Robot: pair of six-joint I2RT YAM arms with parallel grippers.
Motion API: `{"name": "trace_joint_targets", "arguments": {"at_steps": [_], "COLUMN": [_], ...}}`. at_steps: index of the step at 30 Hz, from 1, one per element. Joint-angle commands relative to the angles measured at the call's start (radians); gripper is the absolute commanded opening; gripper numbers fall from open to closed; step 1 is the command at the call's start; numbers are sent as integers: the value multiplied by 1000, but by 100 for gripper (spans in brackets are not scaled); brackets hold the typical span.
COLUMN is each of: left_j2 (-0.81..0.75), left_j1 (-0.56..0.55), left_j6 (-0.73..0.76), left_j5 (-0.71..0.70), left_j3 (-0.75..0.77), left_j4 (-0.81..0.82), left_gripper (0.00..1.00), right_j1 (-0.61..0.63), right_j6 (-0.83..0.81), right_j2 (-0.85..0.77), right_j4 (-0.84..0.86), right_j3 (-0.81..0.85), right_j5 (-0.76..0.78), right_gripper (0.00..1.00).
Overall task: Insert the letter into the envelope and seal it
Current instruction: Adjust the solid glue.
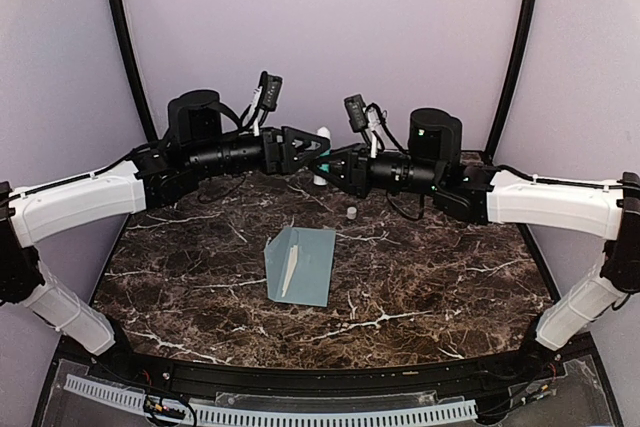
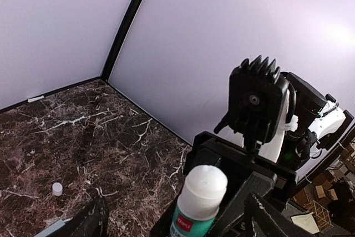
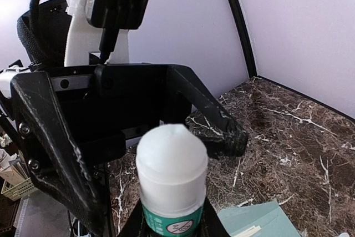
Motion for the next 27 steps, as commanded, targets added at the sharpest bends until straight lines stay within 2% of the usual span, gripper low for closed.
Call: {"name": "trace_joint_targets", "arguments": {"at_steps": [1,4,6,9,17,20,27], "left_j2": [4,11,17,27,36,39,32], "left_j1": [0,0,0,0,-2,-2,-2], "left_j6": [-24,-36,-41,-41,-53,-54,-58], "left_j5": [45,58,69,76,83,85,62], "left_j3": [21,22,23,24,27,27,34], "left_j4": [24,35,44,42,39,34,14], "left_gripper": [83,80,74,63,41,29,9], "right_j1": [13,19,21,24,24,24,24], "right_j6": [-21,-26,-28,-31,-31,-30,-24], "right_j2": [-20,-12,-10,-8,0,7,0], "right_j4": [30,15,7,-5,-32,-43,-47], "right_j3": [24,39,44,50,63,68,62], "right_j5": [-28,-29,-28,-24,6,19,67], "right_gripper": [0,0,0,0,0,0,0]}}
